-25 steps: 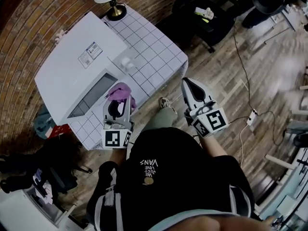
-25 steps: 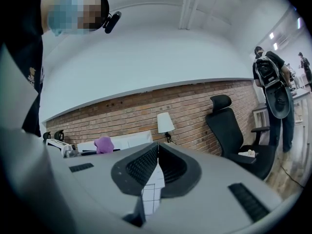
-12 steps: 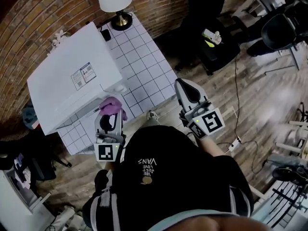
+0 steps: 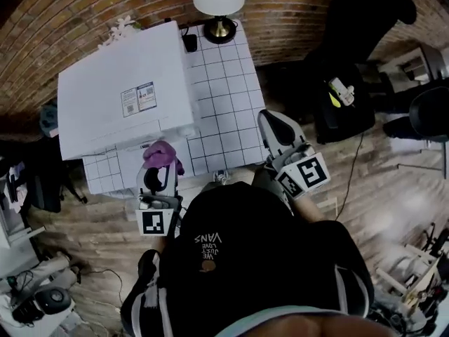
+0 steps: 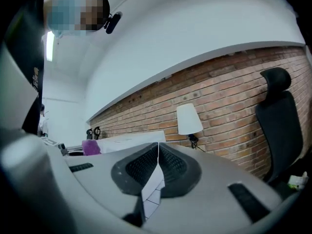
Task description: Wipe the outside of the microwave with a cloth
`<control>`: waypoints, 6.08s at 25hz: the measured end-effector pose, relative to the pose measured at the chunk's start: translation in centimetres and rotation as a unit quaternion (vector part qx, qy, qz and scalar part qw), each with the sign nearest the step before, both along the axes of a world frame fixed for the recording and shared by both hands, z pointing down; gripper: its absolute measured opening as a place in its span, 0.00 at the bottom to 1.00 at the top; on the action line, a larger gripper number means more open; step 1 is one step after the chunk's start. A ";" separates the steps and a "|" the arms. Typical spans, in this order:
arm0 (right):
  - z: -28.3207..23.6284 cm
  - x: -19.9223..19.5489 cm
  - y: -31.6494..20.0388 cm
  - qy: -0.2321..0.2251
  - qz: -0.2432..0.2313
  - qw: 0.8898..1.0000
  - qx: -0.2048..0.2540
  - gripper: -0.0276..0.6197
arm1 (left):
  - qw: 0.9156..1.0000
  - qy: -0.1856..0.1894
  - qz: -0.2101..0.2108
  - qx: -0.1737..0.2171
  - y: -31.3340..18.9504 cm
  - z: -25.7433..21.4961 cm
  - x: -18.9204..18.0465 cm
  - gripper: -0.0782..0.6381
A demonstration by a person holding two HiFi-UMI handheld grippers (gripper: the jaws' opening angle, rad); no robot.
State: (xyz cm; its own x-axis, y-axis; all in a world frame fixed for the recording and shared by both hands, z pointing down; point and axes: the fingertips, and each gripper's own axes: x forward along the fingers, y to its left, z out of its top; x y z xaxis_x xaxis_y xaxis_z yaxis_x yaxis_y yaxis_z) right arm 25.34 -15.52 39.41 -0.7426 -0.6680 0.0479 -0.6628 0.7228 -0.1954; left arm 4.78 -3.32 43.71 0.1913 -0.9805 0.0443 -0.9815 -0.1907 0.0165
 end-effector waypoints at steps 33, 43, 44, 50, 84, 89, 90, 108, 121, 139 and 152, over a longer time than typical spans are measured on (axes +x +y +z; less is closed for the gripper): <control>2.5 5.9 -12.1 -0.002 -0.333 0.943 -0.026 0.05 | 0.891 0.064 -0.450 0.002 -7.7 2.8 8.5 0.31; 2.8 8.2 -14.4 -0.004 -0.286 0.958 -0.031 0.05 | 0.902 0.096 -0.422 -0.007 -13.4 3.6 7.0 0.31; 2.8 8.4 -14.7 -0.004 -0.280 0.959 -0.031 0.05 | 0.903 0.099 -0.417 -0.010 -14.3 3.7 6.7 0.31; 3.2 10.2 -16.6 -0.001 -0.243 0.969 -0.037 0.05 | 0.915 0.111 -0.388 -0.020 -20.5 4.0 4.8 0.31; 5.2 9.9 -17.3 0.009 -0.255 0.965 -0.057 0.05 | 0.901 0.153 -0.405 -0.033 -18.6 7.6 7.3 0.31; 6.0 8.7 -15.7 0.011 -0.290 0.955 -0.061 0.05 | 0.880 0.168 -0.441 -0.045 -13.5 9.6 8.1 0.31; 6.0 8.5 -15.4 0.013 -0.296 0.953 -0.062 0.05 | 0.877 0.169 -0.447 -0.047 -12.8 9.8 8.2 0.31; 5.2 10.2 -17.6 0.014 -0.243 0.968 -0.064 0.05 | 0.887 0.212 -0.405 -0.057 -19.2 10.7 5.9 0.31; 6.0 15.1 -20.8 0.019 -0.132 0.988 -0.077 0.05 | 0.889 0.248 -0.377 -0.078 -30.1 11.5 1.4 0.31; 6.2 13.4 -20.3 0.016 -0.171 0.982 -0.080 0.05 | 0.887 0.256 -0.375 -0.081 -26.9 12.6 4.4 0.31; 6.9 8.2 -16.3 0.019 -0.294 0.953 -0.076 0.05 | 0.838 0.288 -0.452 -0.098 -12.5 16.8 8.5 0.31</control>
State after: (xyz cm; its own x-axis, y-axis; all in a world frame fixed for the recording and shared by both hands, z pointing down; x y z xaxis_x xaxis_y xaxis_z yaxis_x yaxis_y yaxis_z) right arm 33.57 -31.84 46.28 -0.9821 -0.1208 0.1447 -0.1610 0.9366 -0.3111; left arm 13.24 -15.87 60.53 -0.5813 -0.7209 0.3773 -0.5413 0.6888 0.4821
